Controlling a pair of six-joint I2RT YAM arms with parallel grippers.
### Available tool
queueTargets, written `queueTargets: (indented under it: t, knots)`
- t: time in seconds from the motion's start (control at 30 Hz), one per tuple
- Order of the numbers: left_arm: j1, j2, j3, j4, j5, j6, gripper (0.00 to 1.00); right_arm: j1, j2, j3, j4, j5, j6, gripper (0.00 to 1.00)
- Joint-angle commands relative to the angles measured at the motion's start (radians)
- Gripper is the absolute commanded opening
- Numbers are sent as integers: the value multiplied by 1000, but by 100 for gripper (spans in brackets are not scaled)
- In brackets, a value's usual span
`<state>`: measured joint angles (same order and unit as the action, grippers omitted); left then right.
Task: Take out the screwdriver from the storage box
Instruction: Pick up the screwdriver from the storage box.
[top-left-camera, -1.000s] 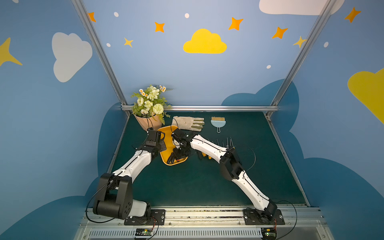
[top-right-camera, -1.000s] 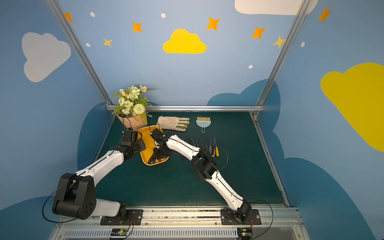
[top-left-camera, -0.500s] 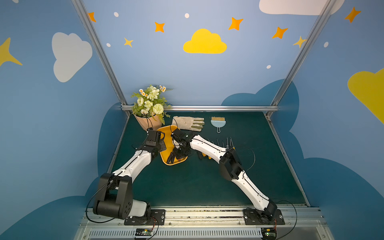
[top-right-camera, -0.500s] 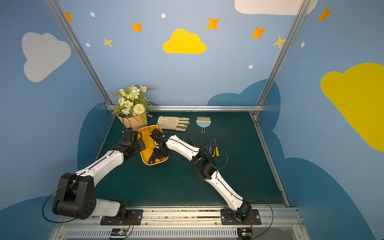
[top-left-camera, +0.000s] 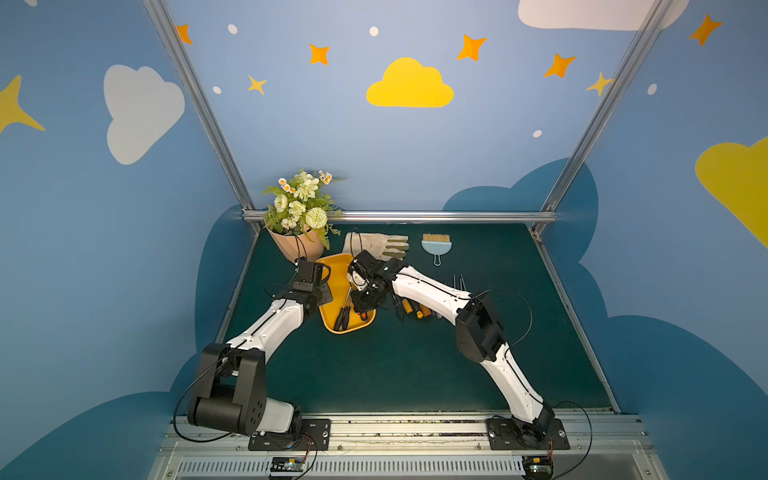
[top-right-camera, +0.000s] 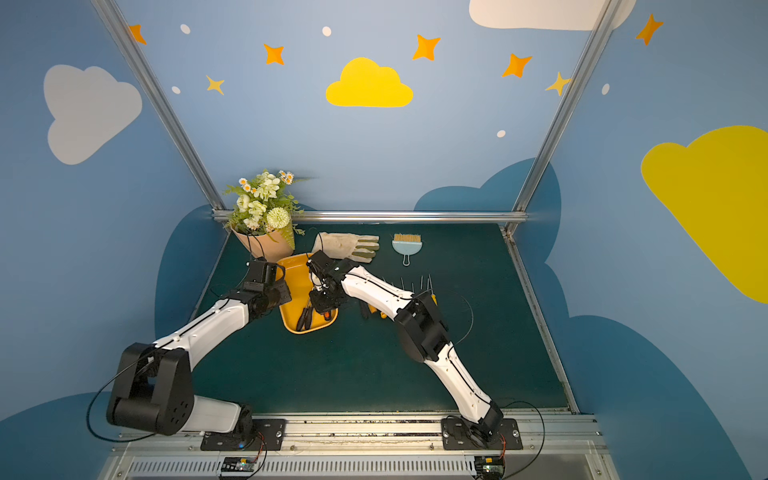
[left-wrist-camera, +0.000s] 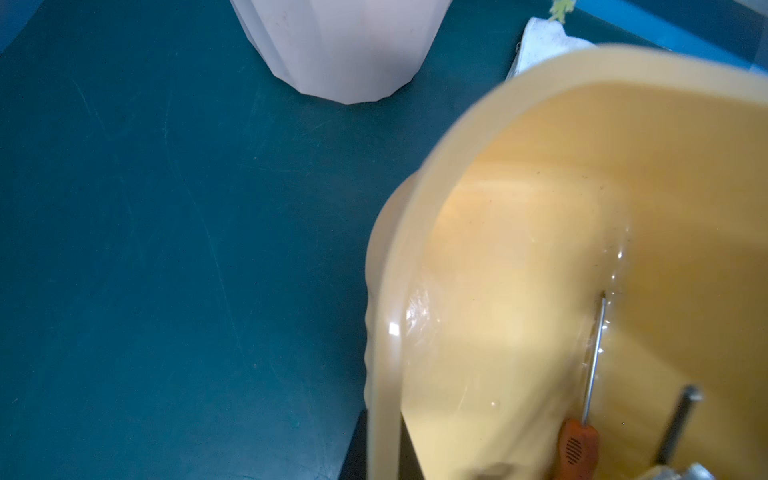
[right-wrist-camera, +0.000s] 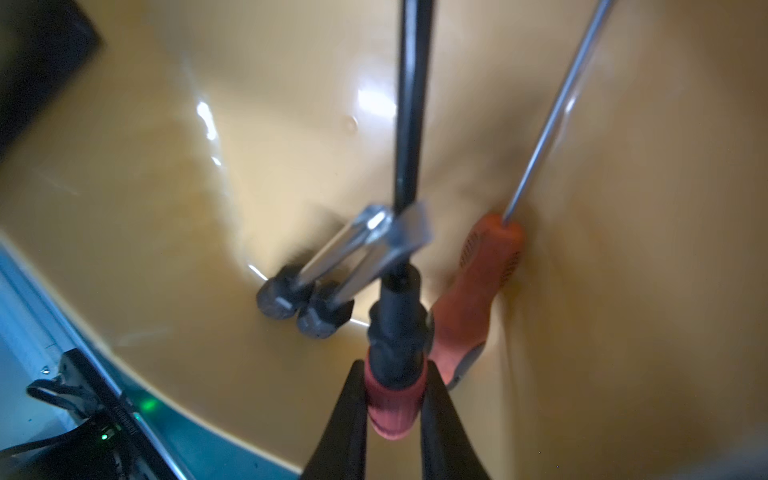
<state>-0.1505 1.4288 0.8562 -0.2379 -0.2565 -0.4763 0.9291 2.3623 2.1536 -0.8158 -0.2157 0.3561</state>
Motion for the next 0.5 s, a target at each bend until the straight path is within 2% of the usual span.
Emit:
queueTargets:
  t: [0.0,0.47]
  knots:
    - [3,5,41,0,-4,-7,2,-6,-76,-1,36,-28,-32,0]
    - [6,-2,48,-27,-44,-11,2,-37,-211,-121,29,62,-79,0]
